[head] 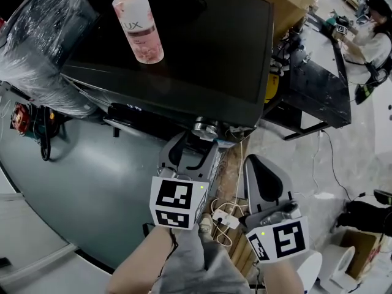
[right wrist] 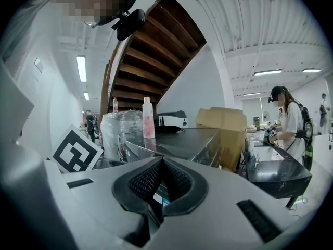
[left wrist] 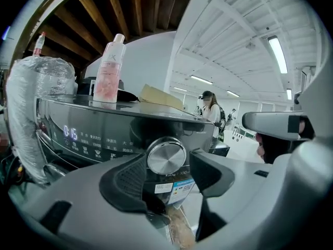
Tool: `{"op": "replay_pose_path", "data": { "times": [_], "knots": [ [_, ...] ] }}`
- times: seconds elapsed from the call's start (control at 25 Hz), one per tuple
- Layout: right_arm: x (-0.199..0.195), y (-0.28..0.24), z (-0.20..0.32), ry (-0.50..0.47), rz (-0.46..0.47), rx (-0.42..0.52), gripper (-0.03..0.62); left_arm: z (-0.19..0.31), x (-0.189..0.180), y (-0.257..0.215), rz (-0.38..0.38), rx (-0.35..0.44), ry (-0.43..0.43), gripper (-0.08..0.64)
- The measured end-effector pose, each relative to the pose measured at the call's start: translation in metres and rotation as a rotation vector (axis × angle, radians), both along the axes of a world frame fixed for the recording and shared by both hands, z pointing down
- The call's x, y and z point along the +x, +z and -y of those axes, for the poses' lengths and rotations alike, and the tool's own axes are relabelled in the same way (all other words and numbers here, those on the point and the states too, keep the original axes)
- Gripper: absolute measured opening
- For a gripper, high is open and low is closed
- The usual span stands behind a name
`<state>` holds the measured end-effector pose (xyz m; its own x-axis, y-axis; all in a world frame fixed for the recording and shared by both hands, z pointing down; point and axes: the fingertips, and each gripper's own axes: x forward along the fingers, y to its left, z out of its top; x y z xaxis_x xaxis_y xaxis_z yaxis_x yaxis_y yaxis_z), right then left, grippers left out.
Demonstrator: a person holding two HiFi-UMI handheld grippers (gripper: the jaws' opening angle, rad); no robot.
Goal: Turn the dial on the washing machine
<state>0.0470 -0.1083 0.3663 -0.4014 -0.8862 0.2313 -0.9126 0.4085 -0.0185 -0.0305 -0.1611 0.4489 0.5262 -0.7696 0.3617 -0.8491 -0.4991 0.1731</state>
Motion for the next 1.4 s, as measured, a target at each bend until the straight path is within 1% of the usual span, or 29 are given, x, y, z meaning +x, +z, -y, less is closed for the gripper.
{"op": "replay_pose_path", "data": {
  "times": [0.24,0.32,0.36,0.4,0.44,0.52,0.56,0.64,0.8,0.88,0.96,1.12,1.32,1.4],
  "knots": [
    [0.004,0.009,0.000,0.013,0.011,-0.019,0.027,0.003,0.003,-0.001,-0.011,0.028,-0.025,0.261],
    [0.005,0.009,0.000,0.014,0.011,-0.022,0.028,0.004,0.003,-0.004,-0.030,0.025,-0.033,0.264],
    [0.006,0.009,0.000,0.014,0.010,-0.023,0.028,0.005,0.003,-0.004,-0.059,0.011,-0.041,0.264],
    [0.006,0.008,0.000,0.013,0.009,-0.024,0.027,0.005,0.002,-0.004,-0.111,-0.017,-0.056,0.264],
    [0.006,0.008,0.000,0.013,0.007,-0.025,0.028,0.005,0.000,-0.003,-0.187,-0.059,-0.078,0.264],
    [0.006,0.008,0.000,0.013,0.008,-0.028,0.026,0.006,-0.005,-0.002,-0.373,-0.161,-0.134,0.267],
    [0.006,0.008,0.000,0.013,0.009,-0.030,0.028,0.007,-0.007,-0.002,-0.449,-0.200,-0.157,0.269],
    [0.006,0.009,0.001,0.013,0.011,-0.035,0.028,0.007,-0.009,-0.002,-0.556,-0.248,-0.189,0.270],
    [0.003,0.011,0.002,0.007,0.015,-0.041,0.028,0.007,-0.010,0.009,-0.735,-0.356,-0.248,0.287],
    [0.002,0.011,0.003,0.004,0.017,-0.044,0.028,0.007,-0.011,0.016,-0.799,-0.398,-0.271,0.290],
    [0.001,0.013,0.004,0.000,0.016,-0.048,0.028,0.008,-0.009,0.018,-0.844,-0.414,-0.272,0.301],
    [-0.001,0.017,0.005,-0.006,0.015,-0.059,0.028,0.010,-0.010,0.017,-0.882,-0.401,-0.265,0.301],
    [-0.005,0.021,0.006,-0.017,0.019,-0.072,0.028,0.013,-0.012,0.017,-0.974,-0.414,-0.269,0.303],
    [-0.006,0.023,0.006,-0.020,0.020,-0.076,0.028,0.017,-0.012,0.016,-0.997,-0.420,-0.269,0.305]
  ]
}}
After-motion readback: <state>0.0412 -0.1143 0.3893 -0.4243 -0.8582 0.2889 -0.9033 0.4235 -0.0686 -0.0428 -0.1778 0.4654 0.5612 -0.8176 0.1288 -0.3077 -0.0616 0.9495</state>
